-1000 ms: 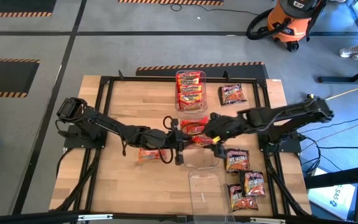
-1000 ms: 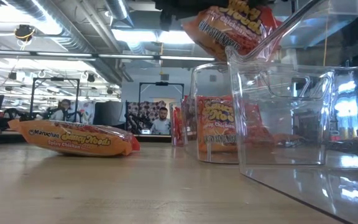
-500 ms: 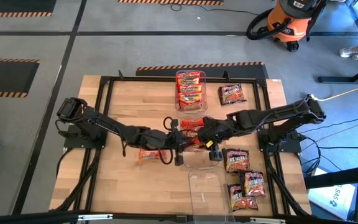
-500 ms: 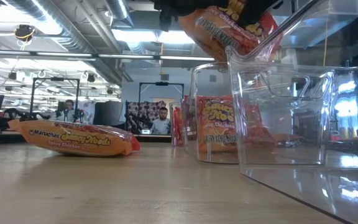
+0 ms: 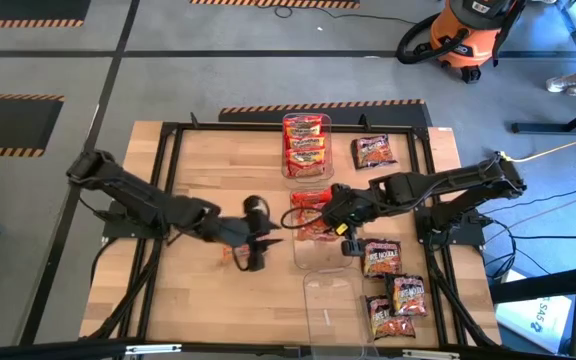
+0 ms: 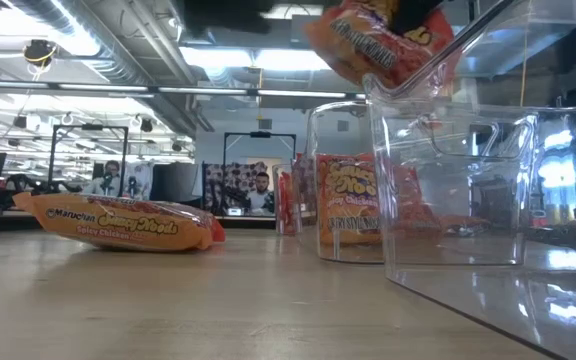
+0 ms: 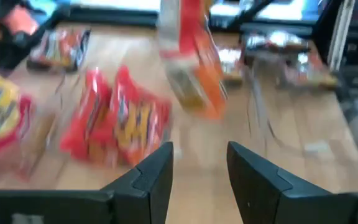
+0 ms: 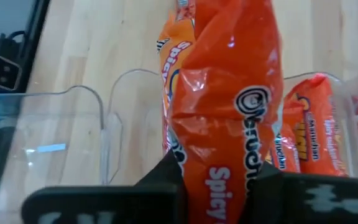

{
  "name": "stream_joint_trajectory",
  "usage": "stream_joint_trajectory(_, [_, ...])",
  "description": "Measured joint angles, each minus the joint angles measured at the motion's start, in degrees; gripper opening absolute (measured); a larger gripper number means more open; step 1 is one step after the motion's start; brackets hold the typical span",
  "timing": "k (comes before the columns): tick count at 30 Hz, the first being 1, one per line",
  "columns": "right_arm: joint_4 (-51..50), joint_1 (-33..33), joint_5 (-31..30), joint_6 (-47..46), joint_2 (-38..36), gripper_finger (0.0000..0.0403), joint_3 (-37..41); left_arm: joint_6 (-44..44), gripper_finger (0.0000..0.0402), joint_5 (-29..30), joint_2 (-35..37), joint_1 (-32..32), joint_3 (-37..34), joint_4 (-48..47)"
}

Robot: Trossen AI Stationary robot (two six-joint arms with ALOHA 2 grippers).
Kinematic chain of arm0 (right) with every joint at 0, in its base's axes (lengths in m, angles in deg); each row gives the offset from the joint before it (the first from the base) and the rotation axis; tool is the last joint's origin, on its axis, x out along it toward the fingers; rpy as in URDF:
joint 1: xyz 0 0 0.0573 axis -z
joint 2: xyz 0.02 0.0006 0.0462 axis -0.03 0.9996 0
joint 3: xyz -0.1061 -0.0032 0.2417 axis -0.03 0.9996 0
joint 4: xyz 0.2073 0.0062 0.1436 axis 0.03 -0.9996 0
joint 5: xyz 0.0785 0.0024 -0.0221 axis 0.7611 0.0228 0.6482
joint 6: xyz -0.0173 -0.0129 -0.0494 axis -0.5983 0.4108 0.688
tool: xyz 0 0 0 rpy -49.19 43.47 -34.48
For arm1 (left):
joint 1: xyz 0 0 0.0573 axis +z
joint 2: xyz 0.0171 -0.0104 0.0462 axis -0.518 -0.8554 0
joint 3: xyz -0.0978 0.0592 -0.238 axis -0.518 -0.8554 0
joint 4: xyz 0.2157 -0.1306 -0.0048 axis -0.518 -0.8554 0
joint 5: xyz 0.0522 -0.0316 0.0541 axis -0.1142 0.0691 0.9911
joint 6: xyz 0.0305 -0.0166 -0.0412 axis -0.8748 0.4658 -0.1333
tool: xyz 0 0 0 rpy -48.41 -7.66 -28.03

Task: Sort Maruchan noodles
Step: Adjust the orange noodle packs in the bin

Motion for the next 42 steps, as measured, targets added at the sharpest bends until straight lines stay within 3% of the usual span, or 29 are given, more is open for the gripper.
stream_joint_trajectory(4, [0.68, 0.01, -2.10, -0.24, 0.24, 0.0026, -0.02, 4.90, 0.0142, 6.51, 1.05, -5.38, -1.97, -6.68])
stream_joint_trajectory(9, [-0.43, 1.05, -2.65, -1.67, 3.07, 0.0029, -1.90, 8.95, 0.0144, 12.72, 0.98, -9.70, -9.38, 0.11])
stream_joint_trajectory(14, [-10.29, 2.08, -2.24, -1.45, 10.17, 0.0030, -9.75, 12.48, 0.0144, 12.91, 0.96, -10.84, -16.13, 8.50])
stream_joint_trajectory(20, [-22.70, 2.65, -1.72, 0.04, 19.00, 0.0031, -15.19, 14.28, 0.0142, 12.96, 0.96, -10.86, -17.64, 10.59])
stream_joint_trajectory(38, [-18.75, 2.59, -1.13, 2.06, 30.34, 0.0033, -14.49, 12.48, 0.0142, 13.24, 0.95, -10.86, -17.66, 11.53])
stream_joint_trajectory(42, [-18.25, 2.59, -1.10, 1.80, 31.16, 0.0050, -14.51, 12.48, 0.0143, 13.07, 0.94, -10.88, -17.68, 11.51])
